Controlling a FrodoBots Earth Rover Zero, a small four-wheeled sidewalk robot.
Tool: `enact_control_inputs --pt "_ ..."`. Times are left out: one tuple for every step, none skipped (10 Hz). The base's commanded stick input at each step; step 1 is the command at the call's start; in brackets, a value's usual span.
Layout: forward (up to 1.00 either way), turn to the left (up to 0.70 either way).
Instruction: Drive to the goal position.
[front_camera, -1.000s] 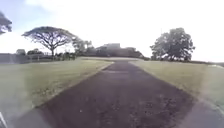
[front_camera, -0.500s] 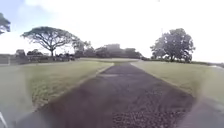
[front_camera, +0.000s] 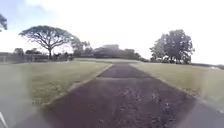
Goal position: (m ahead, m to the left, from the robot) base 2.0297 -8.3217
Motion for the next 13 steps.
enact_control_inputs --pt "1.00 0.00" --pt "1.00 0.00" --pt "1.00 0.00" --pt "1.00 -0.13" --pt "1.00 -0.27" --pt "1.00 -0.27" --pt "1.00 -0.27" --pt "1.00 -0.12" --pt "1.00 0.00" --pt "1.00 0.00" --pt "1.00 0.00" --pt "1.00 0.00" --pt "1.00 0.00"
